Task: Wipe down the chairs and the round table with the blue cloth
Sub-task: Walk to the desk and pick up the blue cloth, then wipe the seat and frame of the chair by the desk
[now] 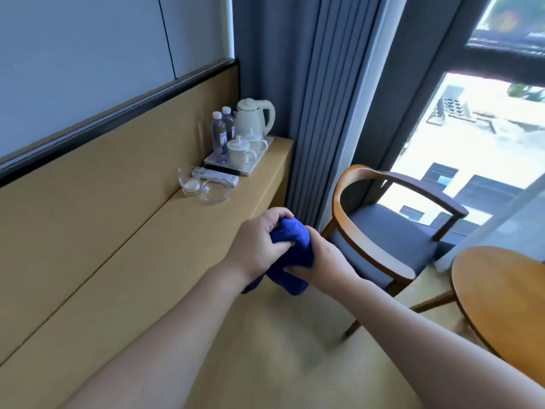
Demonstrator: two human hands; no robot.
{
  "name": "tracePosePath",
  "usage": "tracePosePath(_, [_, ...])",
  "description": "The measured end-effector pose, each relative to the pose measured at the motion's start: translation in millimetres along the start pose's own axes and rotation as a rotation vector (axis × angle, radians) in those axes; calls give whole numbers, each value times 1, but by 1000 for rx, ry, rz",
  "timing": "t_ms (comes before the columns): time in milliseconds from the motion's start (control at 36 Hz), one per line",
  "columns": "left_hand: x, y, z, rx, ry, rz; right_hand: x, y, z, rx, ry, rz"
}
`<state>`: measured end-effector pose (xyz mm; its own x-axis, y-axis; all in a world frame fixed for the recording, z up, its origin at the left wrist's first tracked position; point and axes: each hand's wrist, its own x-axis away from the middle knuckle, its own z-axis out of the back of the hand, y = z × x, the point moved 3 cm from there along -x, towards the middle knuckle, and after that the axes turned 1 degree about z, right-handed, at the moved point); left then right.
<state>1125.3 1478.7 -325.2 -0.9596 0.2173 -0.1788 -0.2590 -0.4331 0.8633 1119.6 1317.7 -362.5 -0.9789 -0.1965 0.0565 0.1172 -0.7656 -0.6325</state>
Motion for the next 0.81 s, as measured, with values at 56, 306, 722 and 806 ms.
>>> tracePosePath(56, [1, 14, -24, -25, -11, -26, 14, 22, 17, 3, 33, -11])
tracePosePath(306, [11, 74, -131, -291, -9, -109, 89, 122, 100, 175, 57, -18])
tracePosePath(722, [-13, 122, -294, -346, -473, -90, 169, 257, 186, 231, 74, -232])
tracePosePath(806, [-19, 118, -305, -349, -525, -101, 173, 265, 189, 246, 56, -247])
